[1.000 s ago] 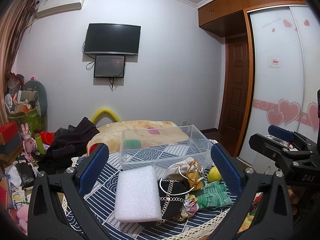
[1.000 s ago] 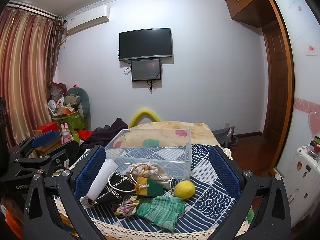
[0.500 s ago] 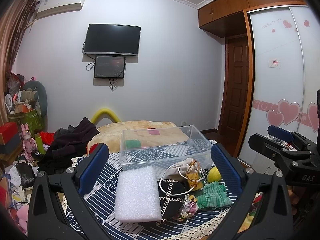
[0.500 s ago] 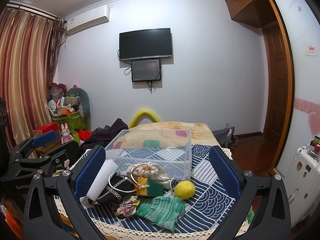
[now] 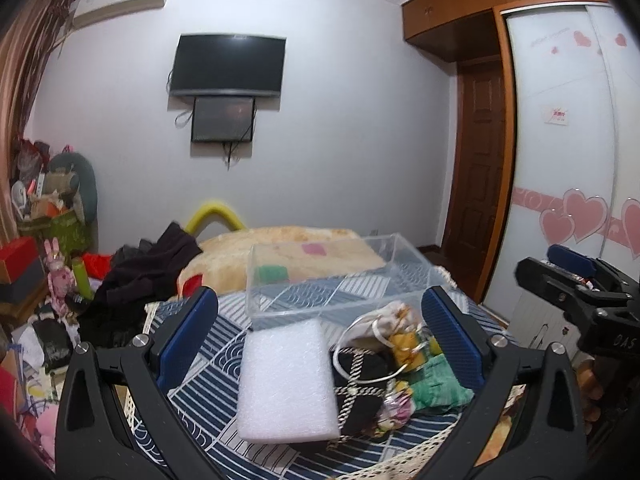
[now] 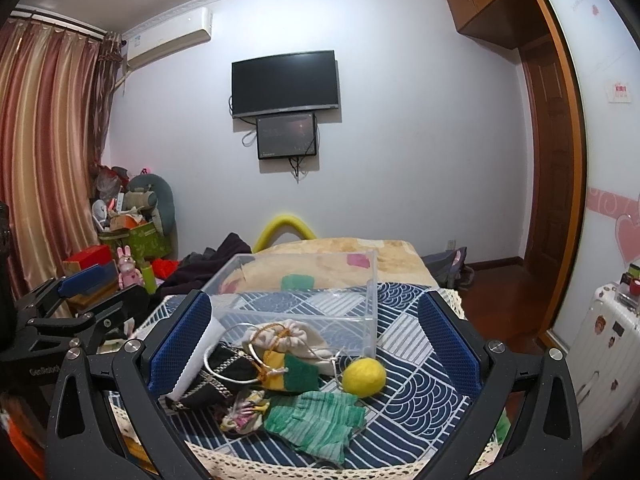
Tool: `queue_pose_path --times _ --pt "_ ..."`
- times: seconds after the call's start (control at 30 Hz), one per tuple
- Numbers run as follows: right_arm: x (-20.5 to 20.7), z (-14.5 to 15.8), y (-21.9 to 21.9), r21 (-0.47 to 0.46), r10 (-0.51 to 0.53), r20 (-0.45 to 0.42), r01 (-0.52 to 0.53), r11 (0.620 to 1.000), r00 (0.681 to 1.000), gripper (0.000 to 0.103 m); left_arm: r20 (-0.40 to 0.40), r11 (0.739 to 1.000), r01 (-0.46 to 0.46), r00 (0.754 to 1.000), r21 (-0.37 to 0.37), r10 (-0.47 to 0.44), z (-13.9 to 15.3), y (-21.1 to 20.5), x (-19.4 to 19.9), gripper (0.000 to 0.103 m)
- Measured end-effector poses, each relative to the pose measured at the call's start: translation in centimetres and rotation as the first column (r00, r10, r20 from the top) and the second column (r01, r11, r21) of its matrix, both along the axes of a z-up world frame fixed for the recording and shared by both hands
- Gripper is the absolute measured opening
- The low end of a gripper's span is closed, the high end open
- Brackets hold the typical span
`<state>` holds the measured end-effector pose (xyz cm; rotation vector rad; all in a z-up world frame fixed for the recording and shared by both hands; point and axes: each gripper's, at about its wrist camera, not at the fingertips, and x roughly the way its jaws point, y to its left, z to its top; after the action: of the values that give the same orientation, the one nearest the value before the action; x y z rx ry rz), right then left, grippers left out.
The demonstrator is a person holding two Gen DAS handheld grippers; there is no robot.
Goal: Organize soft objects
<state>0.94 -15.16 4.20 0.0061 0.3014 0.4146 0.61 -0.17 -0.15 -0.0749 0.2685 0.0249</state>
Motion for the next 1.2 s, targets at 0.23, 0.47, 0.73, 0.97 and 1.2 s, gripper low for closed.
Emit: queue_pose_path --times 0.23,0.47,0.73,0.97,1.2 --pt "2.3 -2.7 -0.1 -0.023 0.002 -0.083 -0.004 1.000 0.997 0.101 -0.127 0.999 -0.028 0.992 -0.041 0.023 -3.3 2.7 2.8 0.103" --pt "4.8 -5.4 0.0 -0.058 -0.007 -0.187 -0.004 0.998 0.982 0.083 -0.266 0.985 -0.002 0.963 -0.172 -0.044 -7.1 4.9 5.8 0.103" --pt "7.7 -8.3 -1.3 -0.068 -0.066 -0.317 0.046 0.997 0.946 0.068 -0.297 0.979 0.026 0.951 -0.204 -0.087 -9.3 4.7 7.5 0.083" --pt "8.6 -9.9 -1.1 -0.062 -0.063 -0.393 0.042 0.997 0.917 0.054 -0.290 0.982 0.052 0.951 -0.182 -0.104 -9.8 4.3 7.6 0.081" --pt "8.0 -9.2 -0.9 -0.061 -0.050 -0.361 0.030 0.998 0.931 0.039 -0.237 0.985 0.040 0.968 -0.171 -0.080 -8.2 5.0 6.4 0.081"
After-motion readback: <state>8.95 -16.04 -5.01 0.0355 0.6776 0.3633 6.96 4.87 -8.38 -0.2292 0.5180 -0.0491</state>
